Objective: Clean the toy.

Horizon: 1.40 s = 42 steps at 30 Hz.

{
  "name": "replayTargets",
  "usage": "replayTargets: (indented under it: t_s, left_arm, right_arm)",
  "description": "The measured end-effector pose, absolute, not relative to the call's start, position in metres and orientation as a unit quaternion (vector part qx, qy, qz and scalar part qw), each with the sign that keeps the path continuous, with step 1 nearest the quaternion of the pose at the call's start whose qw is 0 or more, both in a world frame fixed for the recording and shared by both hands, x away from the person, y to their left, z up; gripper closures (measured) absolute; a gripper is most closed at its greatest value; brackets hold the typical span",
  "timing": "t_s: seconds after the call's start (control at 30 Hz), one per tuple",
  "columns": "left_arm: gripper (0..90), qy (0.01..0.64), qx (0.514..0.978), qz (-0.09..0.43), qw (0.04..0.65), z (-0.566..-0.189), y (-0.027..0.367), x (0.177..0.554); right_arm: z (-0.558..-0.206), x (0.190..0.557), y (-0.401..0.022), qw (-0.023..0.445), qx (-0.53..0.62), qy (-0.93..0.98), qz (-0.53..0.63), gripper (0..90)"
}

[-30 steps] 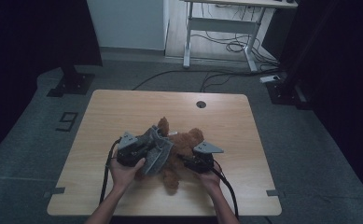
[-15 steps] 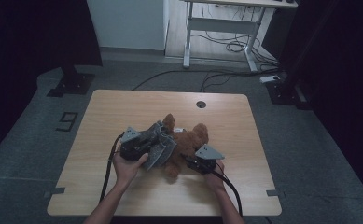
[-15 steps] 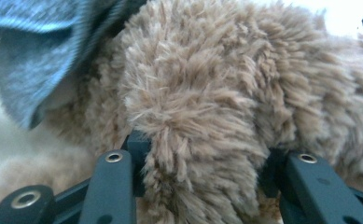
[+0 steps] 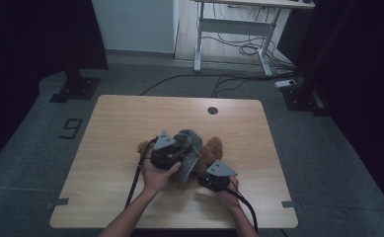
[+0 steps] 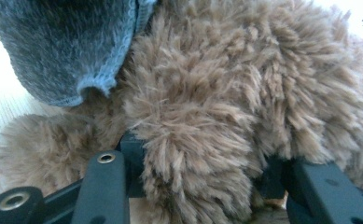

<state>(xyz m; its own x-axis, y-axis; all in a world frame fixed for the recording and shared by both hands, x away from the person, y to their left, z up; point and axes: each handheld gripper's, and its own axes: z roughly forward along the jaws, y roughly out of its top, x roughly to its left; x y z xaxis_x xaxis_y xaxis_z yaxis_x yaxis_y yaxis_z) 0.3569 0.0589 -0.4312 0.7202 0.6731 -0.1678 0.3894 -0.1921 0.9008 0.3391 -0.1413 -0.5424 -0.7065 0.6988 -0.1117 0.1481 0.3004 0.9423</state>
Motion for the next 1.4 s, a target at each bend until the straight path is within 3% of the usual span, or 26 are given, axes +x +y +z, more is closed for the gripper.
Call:
replayTargets:
  t_s: [0.23,0.47,0.93,1.17,1.4]
  left_arm:
    - [81.5,0.339,0.805,0.144,0.466,-0.441,0.02,0.377]
    - [81.8,0.341,0.808,0.17,0.449,-0.45,0.038,0.375]
    - [82.9,0.397,0.767,0.24,0.443,-0.456,0.14,0.362]
    - [82.6,0.465,0.737,0.229,0.434,-0.472,0.192,0.372]
    - [82.6,0.504,0.727,0.201,0.42,-0.495,0.217,0.376]
  right_arm:
    - [-0.542,0.339,-0.142,0.261,0.279,0.764,0.52,49.4]
    - [-0.543,0.339,-0.142,0.26,0.279,0.767,0.515,49.3]
    - [-0.543,0.339,-0.143,0.255,0.29,0.763,0.518,49.0]
    - [-0.544,0.34,-0.143,0.254,0.293,0.761,0.521,49.0]
    - [-0.544,0.34,-0.144,0.253,0.293,0.76,0.522,49.0]
